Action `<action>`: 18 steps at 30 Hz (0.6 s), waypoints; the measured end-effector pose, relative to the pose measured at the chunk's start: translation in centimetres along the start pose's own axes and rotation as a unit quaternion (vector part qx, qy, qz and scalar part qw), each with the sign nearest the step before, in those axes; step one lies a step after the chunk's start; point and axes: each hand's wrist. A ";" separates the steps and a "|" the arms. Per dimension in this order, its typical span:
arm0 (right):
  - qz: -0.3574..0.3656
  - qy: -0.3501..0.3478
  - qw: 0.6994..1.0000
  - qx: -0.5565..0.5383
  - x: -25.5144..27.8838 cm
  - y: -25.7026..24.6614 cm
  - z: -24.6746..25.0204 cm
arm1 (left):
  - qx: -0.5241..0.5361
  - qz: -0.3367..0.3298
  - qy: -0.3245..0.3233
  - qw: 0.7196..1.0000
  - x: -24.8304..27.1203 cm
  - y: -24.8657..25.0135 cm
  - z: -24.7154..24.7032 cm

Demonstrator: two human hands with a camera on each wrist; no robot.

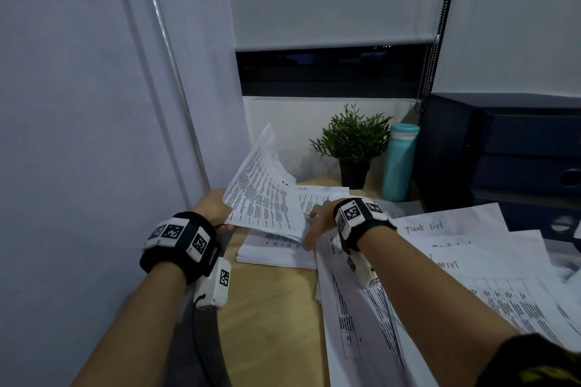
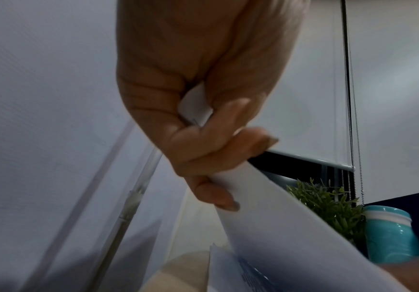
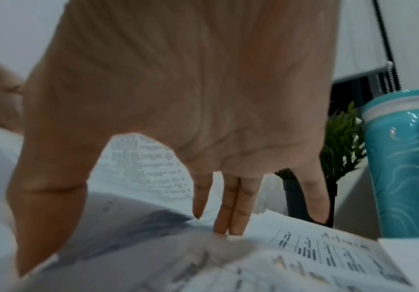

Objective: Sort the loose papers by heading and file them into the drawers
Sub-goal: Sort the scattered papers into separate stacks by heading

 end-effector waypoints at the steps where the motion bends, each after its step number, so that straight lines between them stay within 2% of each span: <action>1: -0.001 0.000 1.000 0.002 0.0 -0.1 -0.1 | 0.001 0.004 0.002 1.000 0.0 -0.1 0.0; 4: -0.019 0.016 1.000 -0.002 -0.5 0.4 -0.6 | 0.011 0.005 0.004 1.000 -0.1 -0.2 0.2; 7: -0.053 0.104 0.993 -0.006 -1.1 1.5 -1.5 | 0.016 -0.002 -0.002 1.000 0.0 0.2 0.0; 9: -0.088 0.138 0.986 0.016 -0.8 1.3 -1.9 | 0.018 -0.002 -0.009 1.000 0.3 0.6 -0.3; 11: -0.124 0.135 0.983 0.000 -0.9 1.3 -2.4 | 0.014 0.001 -0.019 1.000 0.4 1.0 -0.5; 16: -0.131 0.095 0.985 -0.068 -0.1 1.3 -2.1 | -0.001 0.037 -0.057 0.998 0.5 1.6 -1.1; 18: -0.131 0.104 0.981 -0.095 -0.3 1.6 -2.3 | -0.016 0.048 -0.078 0.996 0.4 1.6 -1.2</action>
Point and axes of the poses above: each hand's wrist, its own x-axis away from the middle knuckle, its own z-axis out of the back of the hand, y = z × x
